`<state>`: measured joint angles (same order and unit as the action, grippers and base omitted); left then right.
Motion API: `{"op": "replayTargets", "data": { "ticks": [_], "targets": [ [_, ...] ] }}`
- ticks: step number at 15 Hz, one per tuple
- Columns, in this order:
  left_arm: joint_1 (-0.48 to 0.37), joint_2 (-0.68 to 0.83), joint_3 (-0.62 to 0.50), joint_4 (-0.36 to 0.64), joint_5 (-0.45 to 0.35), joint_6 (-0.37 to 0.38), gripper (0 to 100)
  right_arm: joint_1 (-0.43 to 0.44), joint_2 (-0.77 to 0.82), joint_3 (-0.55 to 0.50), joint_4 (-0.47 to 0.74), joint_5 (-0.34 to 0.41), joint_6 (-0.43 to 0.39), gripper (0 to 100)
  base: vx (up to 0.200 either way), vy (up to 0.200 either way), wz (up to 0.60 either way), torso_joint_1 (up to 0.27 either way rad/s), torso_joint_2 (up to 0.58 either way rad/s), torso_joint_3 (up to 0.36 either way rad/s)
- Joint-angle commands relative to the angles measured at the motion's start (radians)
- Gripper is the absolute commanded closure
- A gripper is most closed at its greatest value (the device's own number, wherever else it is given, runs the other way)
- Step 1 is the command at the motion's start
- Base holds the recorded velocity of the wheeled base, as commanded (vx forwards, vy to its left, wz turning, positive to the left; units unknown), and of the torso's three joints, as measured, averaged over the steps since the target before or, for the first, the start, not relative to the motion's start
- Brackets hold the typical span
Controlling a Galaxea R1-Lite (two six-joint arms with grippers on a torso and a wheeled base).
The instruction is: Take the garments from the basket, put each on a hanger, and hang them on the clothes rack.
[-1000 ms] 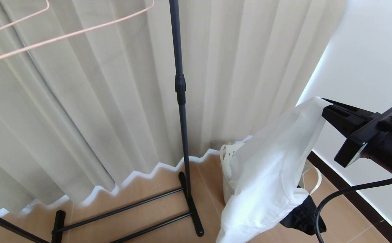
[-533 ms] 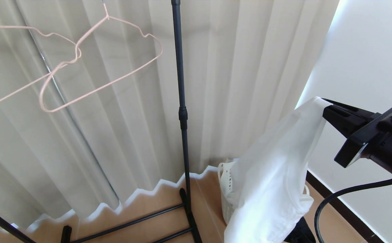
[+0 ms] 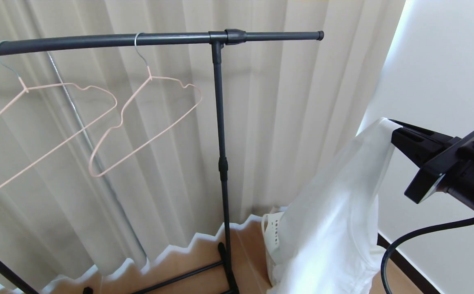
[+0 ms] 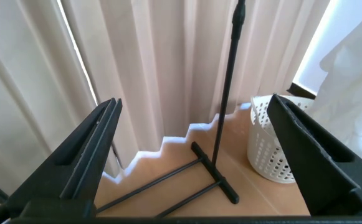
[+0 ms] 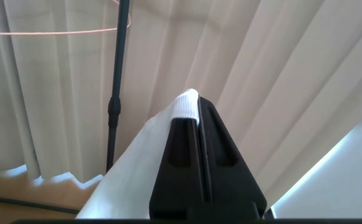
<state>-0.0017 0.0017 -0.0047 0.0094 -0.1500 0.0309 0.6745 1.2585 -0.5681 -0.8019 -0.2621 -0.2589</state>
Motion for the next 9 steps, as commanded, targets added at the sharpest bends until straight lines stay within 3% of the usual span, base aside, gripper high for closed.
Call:
{"op": "replayTargets", "data": {
  "ticks": [1, 9],
  "targets": [
    [0.000, 0.001, 0.000, 0.000, 0.000, 0.000, 0, 0.000, 0.004, 0.001, 0.000, 0.000, 0.000, 100, 0.000, 0.000, 0.00, 0.178, -0.50, -0.320],
    [0.000, 0.001, 0.000, 0.000, 0.000, 0.000, 0, 0.000, 0.002, 0.005, -0.002, 0.000, -0.002, 100, 0.000, 0.000, 0.00, 0.218, -0.56, -0.337]
  ]
}}
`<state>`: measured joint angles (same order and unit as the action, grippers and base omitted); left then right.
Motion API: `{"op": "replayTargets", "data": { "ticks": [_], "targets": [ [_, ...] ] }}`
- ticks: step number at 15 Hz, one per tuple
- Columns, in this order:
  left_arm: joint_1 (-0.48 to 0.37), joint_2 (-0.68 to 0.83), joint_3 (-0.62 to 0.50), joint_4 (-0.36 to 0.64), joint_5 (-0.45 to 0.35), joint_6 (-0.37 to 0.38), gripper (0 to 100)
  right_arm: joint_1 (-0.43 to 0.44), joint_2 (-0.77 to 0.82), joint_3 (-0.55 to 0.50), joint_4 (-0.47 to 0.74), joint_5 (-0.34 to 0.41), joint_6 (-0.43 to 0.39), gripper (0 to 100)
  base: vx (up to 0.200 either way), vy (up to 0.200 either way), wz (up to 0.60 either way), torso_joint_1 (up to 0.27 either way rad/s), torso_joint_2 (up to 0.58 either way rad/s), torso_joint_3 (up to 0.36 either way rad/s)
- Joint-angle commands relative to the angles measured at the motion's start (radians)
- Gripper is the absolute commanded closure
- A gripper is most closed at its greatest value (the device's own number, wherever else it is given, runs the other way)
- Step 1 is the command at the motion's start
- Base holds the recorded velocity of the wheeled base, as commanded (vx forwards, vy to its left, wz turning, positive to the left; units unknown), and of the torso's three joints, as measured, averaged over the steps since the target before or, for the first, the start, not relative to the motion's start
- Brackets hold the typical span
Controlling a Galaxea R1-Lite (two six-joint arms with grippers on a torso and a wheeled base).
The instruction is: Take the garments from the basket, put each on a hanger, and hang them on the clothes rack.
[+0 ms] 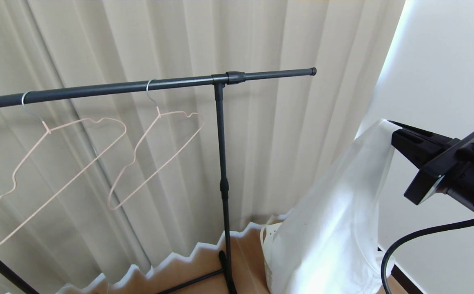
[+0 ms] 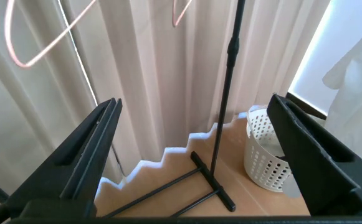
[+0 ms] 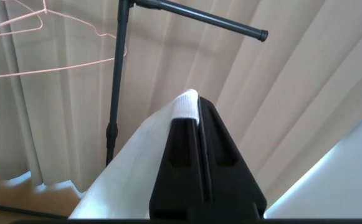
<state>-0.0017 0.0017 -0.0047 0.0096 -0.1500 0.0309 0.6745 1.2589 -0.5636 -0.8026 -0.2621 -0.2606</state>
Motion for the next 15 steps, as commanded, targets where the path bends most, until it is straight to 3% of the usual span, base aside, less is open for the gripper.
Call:
{"op": "replayTargets", "data": {
  "ticks": [1, 15],
  "targets": [
    [0.000, 0.001, 0.000, 0.000, 0.000, 0.000, 0, 0.000, 0.000, 0.002, -0.001, 0.000, 0.000, 100, 0.000, 0.000, 0.00, 0.246, -0.60, -0.339],
    [0.000, 0.001, 0.000, 0.000, 0.000, 0.000, 0, 0.000, -0.003, 0.011, 0.000, 0.000, -0.002, 100, 0.000, 0.000, 0.00, 0.176, -0.40, -0.232]
  ]
}}
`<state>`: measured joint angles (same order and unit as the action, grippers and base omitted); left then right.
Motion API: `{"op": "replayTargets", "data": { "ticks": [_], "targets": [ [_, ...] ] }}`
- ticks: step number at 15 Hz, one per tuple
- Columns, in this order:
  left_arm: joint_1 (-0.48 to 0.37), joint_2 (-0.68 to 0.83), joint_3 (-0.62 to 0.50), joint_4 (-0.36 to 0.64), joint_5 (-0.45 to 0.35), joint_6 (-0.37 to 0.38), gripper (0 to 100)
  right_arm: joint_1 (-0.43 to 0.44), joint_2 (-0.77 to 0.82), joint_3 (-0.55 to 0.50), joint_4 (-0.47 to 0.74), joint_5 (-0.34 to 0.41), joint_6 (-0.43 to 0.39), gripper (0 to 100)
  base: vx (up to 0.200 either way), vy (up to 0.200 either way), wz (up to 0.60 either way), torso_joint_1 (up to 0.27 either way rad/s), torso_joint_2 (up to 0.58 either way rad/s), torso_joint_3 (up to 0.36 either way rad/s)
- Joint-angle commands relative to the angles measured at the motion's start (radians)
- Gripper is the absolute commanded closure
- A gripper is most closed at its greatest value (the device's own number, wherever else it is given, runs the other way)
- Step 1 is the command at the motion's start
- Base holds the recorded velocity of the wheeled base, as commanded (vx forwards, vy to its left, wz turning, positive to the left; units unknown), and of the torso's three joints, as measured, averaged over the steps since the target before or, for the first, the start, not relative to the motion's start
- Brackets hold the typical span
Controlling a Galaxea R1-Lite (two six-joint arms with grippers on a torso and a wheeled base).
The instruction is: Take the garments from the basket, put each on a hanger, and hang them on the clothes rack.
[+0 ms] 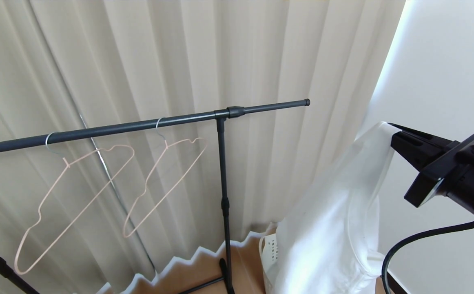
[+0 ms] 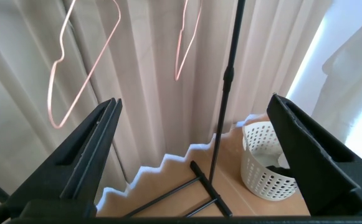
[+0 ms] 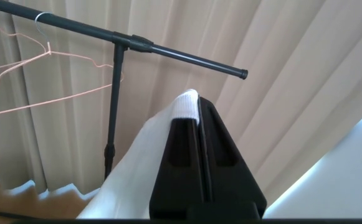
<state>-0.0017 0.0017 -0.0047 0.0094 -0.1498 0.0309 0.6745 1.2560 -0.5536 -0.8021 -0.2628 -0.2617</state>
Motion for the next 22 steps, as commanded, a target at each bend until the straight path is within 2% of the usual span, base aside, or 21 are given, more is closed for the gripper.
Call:
{"op": "replayTargets", "data": {
  "ticks": [1, 4, 6, 12, 17, 22],
  "targets": [
    [0.000, 0.000, 0.000, 0.000, 0.003, -0.002, 0, 0.000, 0.002, 0.006, 0.000, -0.001, -0.004, 100, 0.000, 0.000, 0.00, 0.163, -0.35, -0.203],
    [0.000, 0.001, 0.000, 0.000, 0.003, -0.002, 0, -0.006, 0.000, 0.004, -0.002, -0.001, -0.004, 100, 0.000, 0.000, 0.00, 0.137, -0.30, -0.150],
    [0.000, 0.000, 0.000, 0.000, 0.003, -0.002, 0, -0.056, 0.002, 0.006, -0.002, -0.001, -0.004, 100, 0.000, 0.000, 0.00, 0.021, -0.04, -0.028],
    [0.000, 0.001, 0.000, 0.000, 0.001, -0.002, 0, -0.058, -0.004, 0.012, -0.002, -0.001, -0.019, 100, 0.000, 0.000, 0.60, 0.008, -0.01, -0.001],
    [0.002, 0.001, 0.000, 0.000, 0.003, -0.003, 0, -0.058, -0.001, 0.012, -0.002, -0.001, -0.025, 100, 0.000, 0.000, 0.00, 0.000, 0.00, 0.000],
    [0.000, 0.001, 0.000, 0.000, 0.003, -0.005, 0, -0.056, 0.000, 0.015, 0.000, 0.000, -0.025, 100, -0.200, 0.040, 0.00, 0.002, 0.00, 0.003]
  ]
}}
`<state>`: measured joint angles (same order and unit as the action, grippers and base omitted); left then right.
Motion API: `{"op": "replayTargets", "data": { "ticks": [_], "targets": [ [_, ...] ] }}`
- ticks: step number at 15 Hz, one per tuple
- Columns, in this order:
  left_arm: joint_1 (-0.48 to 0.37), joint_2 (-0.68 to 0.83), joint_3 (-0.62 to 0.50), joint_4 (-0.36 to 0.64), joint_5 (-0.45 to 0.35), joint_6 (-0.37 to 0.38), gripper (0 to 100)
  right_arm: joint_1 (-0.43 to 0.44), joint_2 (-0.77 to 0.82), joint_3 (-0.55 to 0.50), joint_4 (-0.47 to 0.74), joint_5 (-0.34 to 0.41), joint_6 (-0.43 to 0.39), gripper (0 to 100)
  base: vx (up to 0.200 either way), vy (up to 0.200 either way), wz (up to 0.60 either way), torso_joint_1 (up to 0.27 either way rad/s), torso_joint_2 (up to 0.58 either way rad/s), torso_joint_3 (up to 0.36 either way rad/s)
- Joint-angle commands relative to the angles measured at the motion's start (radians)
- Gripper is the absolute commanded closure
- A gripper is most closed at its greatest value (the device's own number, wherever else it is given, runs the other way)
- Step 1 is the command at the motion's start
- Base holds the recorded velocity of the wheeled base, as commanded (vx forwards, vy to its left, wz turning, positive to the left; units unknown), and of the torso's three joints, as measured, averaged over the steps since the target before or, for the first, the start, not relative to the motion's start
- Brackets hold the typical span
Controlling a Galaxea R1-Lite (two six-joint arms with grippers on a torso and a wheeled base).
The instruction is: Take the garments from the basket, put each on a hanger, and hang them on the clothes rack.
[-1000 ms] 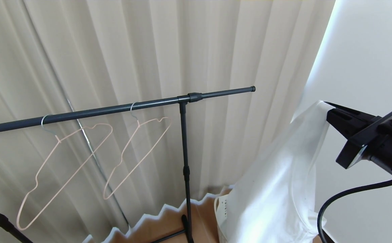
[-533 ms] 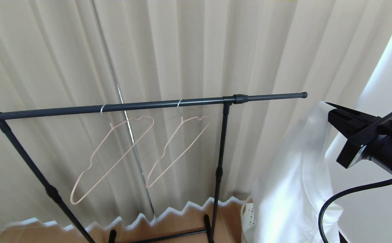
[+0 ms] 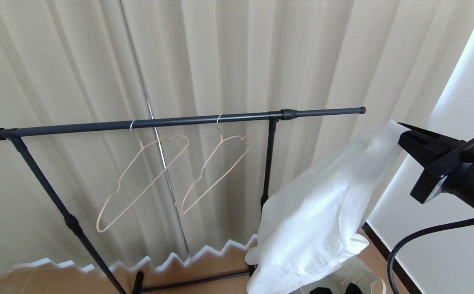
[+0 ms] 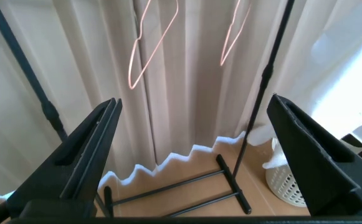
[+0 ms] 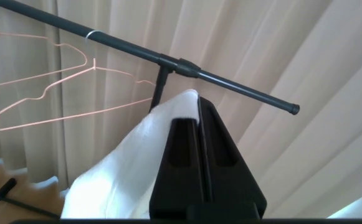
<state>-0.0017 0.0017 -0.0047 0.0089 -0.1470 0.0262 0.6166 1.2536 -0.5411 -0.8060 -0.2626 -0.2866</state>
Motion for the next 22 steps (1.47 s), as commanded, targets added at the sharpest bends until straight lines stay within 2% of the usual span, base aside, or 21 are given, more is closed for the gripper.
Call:
{"op": "replayTargets", "data": {
  "ticks": [1, 3, 5, 8, 15, 19, 21, 22],
  "targets": [
    [0.000, 0.001, 0.000, 0.000, 0.000, 0.000, 0, 0.002, 0.004, 0.003, 0.004, 0.000, 0.000, 100, -0.200, 0.200, 0.00, -0.022, 0.00, 0.002],
    [0.000, 0.001, 0.000, 0.000, 0.000, 0.000, 0, 0.002, 0.004, 0.006, 0.002, 0.002, -0.013, 100, -0.200, 0.200, 0.00, 0.000, 0.00, 0.000],
    [0.000, 0.001, 0.000, 0.000, 0.000, 0.000, 0, 0.002, 0.006, 0.010, 0.004, 0.000, -0.020, 100, 0.000, 0.000, 0.00, 0.000, 0.00, 0.000],
    [0.000, 0.001, 0.000, 0.000, 0.000, 0.000, 0, 0.002, 0.004, 0.009, 0.002, 0.000, -0.020, 100, 0.000, 0.000, 0.60, -0.009, -0.01, 0.007],
    [0.000, 0.000, 0.000, 0.000, 0.000, 0.001, 0, 0.002, 0.003, 0.009, 0.002, 0.000, -0.023, 100, 0.000, 0.000, 0.00, 0.000, 0.00, 0.000],
    [0.000, 0.003, -0.001, 0.005, 0.000, 0.008, 0, 0.002, 0.010, -0.007, 0.013, -0.010, -0.055, 100, 0.000, 0.000, 0.00, 0.000, 0.00, 0.000],
    [0.014, 0.080, -0.018, 0.045, 0.004, 0.017, 0, 0.005, 0.056, -0.054, 0.059, -0.027, -0.052, 100, 0.000, 0.000, 0.00, 0.000, 0.00, 0.000],
    [0.019, 0.230, -0.038, 0.042, -0.002, 0.031, 0, 0.005, 0.082, -0.096, 0.126, -0.030, -0.009, 100, 0.000, 0.000, 0.00, 0.000, 0.00, 0.000]
  ]
}}
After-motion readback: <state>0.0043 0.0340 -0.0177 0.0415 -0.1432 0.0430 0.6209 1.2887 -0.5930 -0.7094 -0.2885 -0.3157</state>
